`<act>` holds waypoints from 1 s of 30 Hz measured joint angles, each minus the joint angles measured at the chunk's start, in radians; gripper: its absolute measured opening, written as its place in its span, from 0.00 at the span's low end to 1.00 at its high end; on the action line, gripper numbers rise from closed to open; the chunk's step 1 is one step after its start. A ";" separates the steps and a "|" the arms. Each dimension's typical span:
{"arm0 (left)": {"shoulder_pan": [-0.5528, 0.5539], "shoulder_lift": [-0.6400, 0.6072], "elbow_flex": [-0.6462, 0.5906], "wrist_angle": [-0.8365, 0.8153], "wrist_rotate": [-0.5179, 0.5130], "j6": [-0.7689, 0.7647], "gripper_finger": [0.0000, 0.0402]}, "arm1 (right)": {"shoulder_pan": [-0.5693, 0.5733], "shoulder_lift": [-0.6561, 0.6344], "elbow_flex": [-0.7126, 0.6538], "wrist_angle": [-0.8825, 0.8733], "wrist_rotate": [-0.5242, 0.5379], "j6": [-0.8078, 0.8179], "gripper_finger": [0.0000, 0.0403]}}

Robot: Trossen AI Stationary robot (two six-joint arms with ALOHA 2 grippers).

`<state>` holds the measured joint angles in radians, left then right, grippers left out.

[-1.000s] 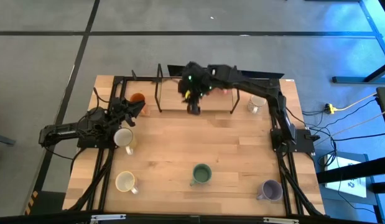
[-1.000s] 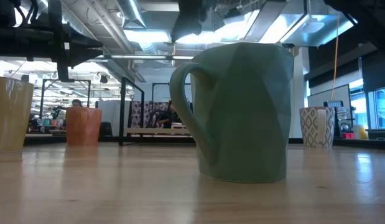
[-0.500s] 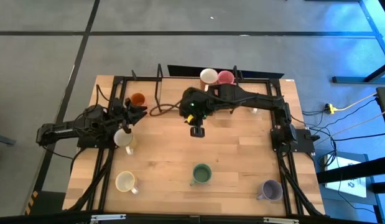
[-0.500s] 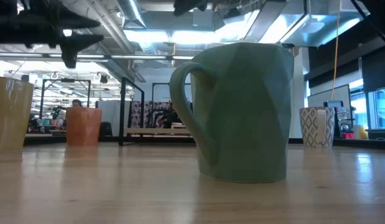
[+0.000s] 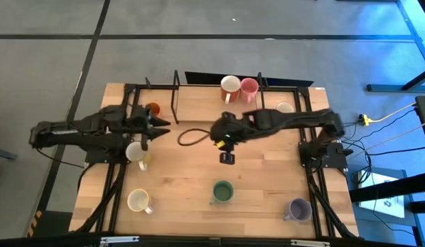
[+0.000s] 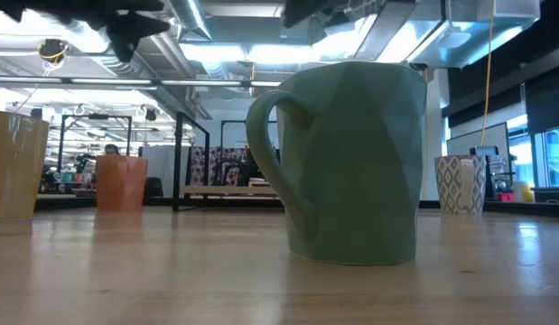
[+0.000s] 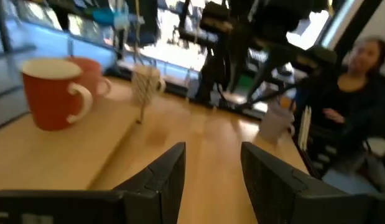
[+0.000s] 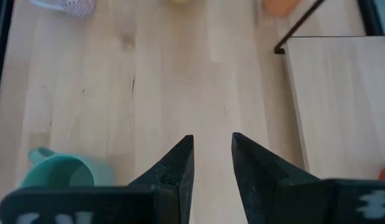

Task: Place coffee mugs
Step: Put the yellow mug on the shelf

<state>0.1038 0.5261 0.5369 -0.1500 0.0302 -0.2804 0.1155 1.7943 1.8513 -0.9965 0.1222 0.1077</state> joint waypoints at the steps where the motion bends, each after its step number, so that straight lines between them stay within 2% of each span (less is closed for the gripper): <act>1: -0.014 0.035 0.019 -0.001 -0.001 0.001 0.37 | 0.007 -0.039 -0.064 0.039 0.016 0.019 0.24; 5: -0.069 0.165 0.088 -0.003 -0.019 0.002 0.37 | 0.033 -0.191 -0.304 0.188 0.043 0.095 0.24; 8: -0.106 0.250 0.166 -0.088 -0.033 0.002 0.37 | 0.058 -0.297 -0.457 0.262 0.063 0.157 0.24; 14: -0.155 0.417 0.420 -0.532 -0.099 0.000 0.37 | 0.129 -0.454 -0.677 0.332 0.087 0.259 0.24; 19: -0.159 0.487 0.610 -0.988 -0.095 -0.104 0.37 | 0.191 -0.504 -0.759 0.349 0.094 0.278 0.24; 21: -0.159 0.488 0.650 -1.091 -0.097 -0.160 0.37 | 0.209 -0.504 -0.771 0.342 0.095 0.277 0.24; 28: -0.154 0.454 0.643 -1.391 -0.136 -0.275 0.41 | 0.246 -0.504 -0.789 0.343 0.097 0.270 0.24; 30: -0.142 0.443 0.621 -1.420 -0.166 -0.283 0.43 | 0.245 -0.504 -0.789 0.344 0.106 0.271 0.24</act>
<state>-0.0386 0.9689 1.1583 -1.5704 -0.1355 -0.5631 0.3607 1.2907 1.0618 -0.6524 0.2278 0.3787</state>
